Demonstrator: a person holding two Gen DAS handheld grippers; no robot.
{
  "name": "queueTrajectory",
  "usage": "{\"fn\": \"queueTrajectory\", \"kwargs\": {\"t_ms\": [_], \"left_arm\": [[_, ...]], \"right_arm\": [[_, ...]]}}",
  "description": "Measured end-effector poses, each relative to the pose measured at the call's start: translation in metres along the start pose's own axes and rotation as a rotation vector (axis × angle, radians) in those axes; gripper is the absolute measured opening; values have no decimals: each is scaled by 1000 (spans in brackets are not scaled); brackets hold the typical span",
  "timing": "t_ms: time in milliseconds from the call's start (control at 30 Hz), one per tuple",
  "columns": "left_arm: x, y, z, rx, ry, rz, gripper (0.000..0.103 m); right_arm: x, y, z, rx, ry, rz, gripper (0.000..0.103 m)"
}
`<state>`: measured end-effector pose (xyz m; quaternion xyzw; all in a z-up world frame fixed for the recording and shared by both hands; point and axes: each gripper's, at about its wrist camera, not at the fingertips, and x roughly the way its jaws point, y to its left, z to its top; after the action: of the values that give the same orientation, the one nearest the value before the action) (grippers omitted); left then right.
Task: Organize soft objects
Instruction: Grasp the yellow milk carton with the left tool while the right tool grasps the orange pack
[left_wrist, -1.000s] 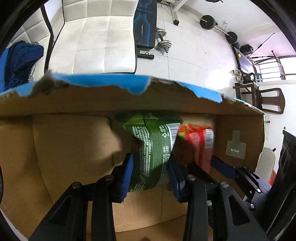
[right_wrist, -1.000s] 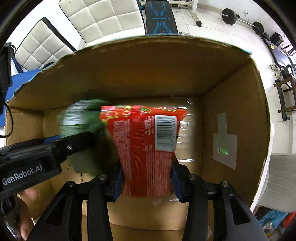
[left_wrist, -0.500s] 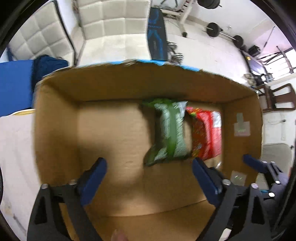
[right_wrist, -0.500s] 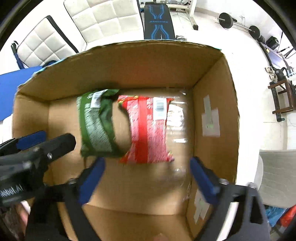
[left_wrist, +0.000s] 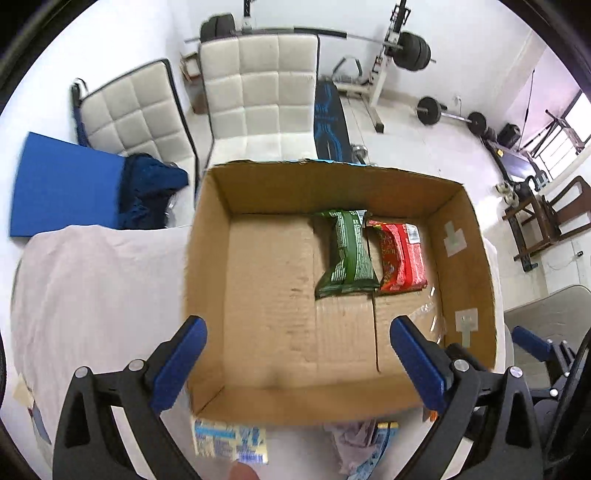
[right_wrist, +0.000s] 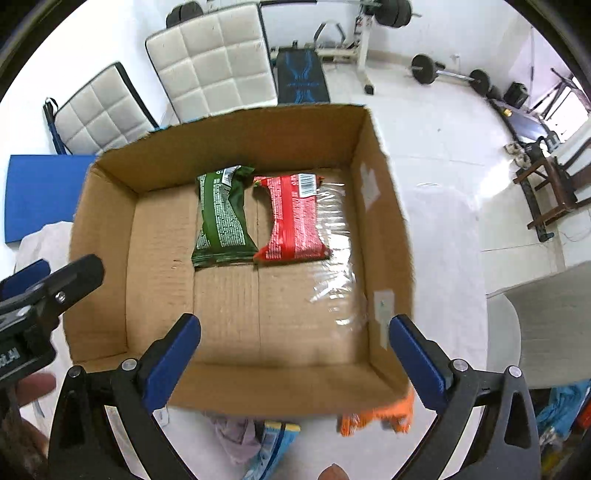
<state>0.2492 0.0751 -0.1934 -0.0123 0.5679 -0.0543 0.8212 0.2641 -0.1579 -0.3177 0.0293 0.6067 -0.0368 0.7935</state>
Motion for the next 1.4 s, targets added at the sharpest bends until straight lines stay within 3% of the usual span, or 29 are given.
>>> {"fn": "queueTrajectory", "kwargs": {"t_ms": [133,367,500,600,867,1133,1233,1400], "left_arm": [[-22,1,-17,-16,-29,2,102],[-67,-11,-51,2,-112,67,102],[-86,-13,-66,-14,-116,65,102],[-85,-7,-80,-54,-82,75,102],[-20,53,-134,-293,161,67,102],[52,130,-176,-783,320,-88,102],[74,135,-172,-850,347,-110,102],[106,129,-163,-850,397,-67,102]], "right_arm": [[-27,-5,-16,10,-47,-11,103],[-85,-5,-51,-23,-126,-13,103],[-113,-11,-70,-23,-124,33,103],[-112,-21,-84,1,-85,52,103],[-23,-29,-127,63,151,120,103],[30,-86,-140,328,199,112,103],[37,-97,-140,342,197,85,103],[36,-103,-138,338,170,60,103]]}}
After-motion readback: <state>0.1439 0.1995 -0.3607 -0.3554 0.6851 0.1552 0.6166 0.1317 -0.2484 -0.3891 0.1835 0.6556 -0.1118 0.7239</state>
